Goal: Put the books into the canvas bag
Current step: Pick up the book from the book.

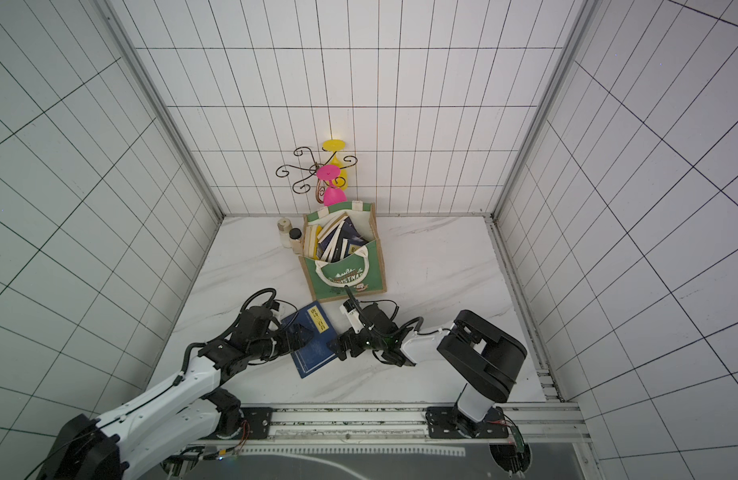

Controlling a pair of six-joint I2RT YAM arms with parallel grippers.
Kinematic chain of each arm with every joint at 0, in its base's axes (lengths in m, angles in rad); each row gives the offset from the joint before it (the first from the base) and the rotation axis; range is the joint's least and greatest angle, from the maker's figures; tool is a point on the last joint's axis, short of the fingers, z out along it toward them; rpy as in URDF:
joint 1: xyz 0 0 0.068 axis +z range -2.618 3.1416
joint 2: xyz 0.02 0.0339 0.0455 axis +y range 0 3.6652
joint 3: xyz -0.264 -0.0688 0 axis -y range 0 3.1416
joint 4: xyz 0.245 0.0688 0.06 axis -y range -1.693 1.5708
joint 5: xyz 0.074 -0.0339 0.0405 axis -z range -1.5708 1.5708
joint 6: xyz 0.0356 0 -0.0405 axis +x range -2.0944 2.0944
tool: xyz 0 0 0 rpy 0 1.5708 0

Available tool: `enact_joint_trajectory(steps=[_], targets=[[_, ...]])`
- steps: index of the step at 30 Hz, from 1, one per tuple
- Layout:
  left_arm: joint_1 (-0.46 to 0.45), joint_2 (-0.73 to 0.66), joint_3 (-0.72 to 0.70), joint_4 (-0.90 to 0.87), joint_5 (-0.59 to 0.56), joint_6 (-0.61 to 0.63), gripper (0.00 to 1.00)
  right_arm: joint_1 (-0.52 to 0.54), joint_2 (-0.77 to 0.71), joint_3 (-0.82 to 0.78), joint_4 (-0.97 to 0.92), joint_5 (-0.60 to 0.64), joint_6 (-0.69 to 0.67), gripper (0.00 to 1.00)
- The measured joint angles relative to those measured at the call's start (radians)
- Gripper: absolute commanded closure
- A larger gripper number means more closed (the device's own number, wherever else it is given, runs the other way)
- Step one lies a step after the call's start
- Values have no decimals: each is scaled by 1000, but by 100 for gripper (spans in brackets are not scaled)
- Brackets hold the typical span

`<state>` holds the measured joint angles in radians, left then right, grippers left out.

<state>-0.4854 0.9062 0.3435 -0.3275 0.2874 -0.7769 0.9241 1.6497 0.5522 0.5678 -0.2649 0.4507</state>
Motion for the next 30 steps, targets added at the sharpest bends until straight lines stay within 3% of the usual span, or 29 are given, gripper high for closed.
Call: enact_joint_trajectory(steps=[12,17,21,25,30], targets=[[-55,93,-19,159,1,-19,3,-10,29,0,61,-76,17,2],[-75,106,-36,220,-6,-25,3,-42,33,-2,77,-107,48,12],[-79,100,-45,235,-10,-29,3,-56,31,-3,77,-115,67,46],[-81,65,-65,236,-10,-35,3,-75,15,-4,81,-125,90,73],[-84,39,-78,232,-2,-45,3,-89,-6,-4,103,-153,108,97]])
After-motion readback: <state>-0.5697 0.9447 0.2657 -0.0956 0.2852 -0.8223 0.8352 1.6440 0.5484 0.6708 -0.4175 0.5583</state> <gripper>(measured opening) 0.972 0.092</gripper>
